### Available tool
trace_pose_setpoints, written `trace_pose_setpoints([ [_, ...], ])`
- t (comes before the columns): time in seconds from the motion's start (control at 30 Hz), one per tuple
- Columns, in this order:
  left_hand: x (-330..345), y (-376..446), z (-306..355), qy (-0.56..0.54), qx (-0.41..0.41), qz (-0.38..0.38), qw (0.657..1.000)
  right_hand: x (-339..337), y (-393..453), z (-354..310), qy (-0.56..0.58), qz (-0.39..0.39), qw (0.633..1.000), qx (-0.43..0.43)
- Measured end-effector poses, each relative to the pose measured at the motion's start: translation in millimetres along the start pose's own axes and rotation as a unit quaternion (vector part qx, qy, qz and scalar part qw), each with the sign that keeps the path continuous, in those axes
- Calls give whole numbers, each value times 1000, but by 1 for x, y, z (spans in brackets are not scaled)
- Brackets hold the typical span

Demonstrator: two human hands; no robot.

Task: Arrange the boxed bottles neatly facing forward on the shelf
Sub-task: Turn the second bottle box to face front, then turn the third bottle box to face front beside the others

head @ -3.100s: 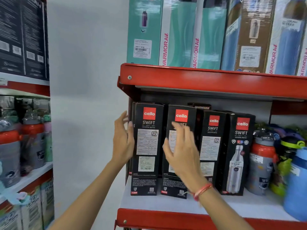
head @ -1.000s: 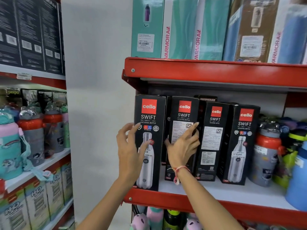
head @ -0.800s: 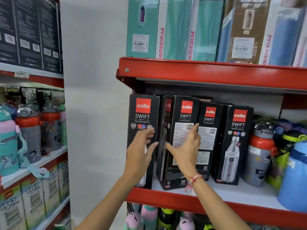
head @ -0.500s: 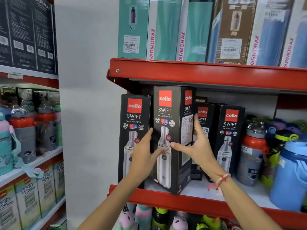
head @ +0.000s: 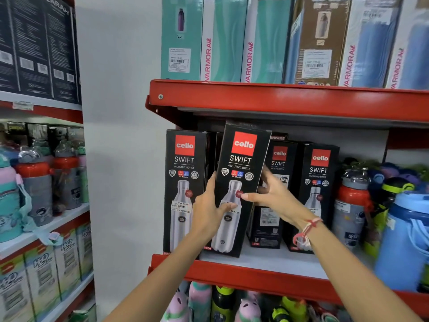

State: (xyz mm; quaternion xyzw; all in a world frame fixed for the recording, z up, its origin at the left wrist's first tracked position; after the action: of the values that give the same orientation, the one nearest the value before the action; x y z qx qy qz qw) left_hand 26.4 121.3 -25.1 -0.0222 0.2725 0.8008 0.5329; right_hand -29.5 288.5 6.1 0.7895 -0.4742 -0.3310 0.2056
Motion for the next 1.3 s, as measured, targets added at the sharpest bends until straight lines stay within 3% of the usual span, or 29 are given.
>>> trace_pose_setpoints([
  [0.43, 25, 19, -19, 24, -72, 20, 997, 16, 15, 22, -93, 16, 996, 3],
  [0.53, 28, 17, -21, 6, -51, 23, 998, 13, 8, 16, -151, 109, 982, -27],
  [0.57, 28, 15, -21, 7, -36, 30, 999, 7, 3, 11, -198, 178, 963, -51],
  [0.63, 28, 10, -16, 54, 30, 68, 996, -5, -8, 5, -335, 305, 887, -90],
  [0.67, 28, 7, -13, 95, 71, 92, 989, -10, -11, 5, -395, 335, 851, -85],
  [0.73, 28, 2, -7, 168, 138, 132, 967, -12, -11, 14, -457, 334, 824, -20],
  [0.83, 26, -1, 4, 219, 201, 184, 937, -10, -9, 32, -468, 283, 829, 113],
  [0.9, 26, -4, 11, 215, 226, 189, 931, -6, -7, 40, -442, 270, 844, 141],
  [1.03, 29, -14, 20, 151, 242, 124, 950, -11, -14, 41, -382, 272, 879, 87],
  [1.3, 46, -14, 26, 43, 116, 21, 992, -69, -47, 11, -183, 175, 967, -11],
])
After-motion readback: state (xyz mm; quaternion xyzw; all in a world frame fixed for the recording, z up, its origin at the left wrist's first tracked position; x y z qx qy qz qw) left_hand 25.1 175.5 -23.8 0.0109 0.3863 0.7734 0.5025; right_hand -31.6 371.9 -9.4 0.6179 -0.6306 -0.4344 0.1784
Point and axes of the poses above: each hand's wrist, its own y-axis towards the middle knuckle, its own x-axis out of the palm, z = x × y, the point moved 4 cm from there along y, towards the middle knuckle, and after that the axes turned 15 degrees about -x, right-handed, at the moved point
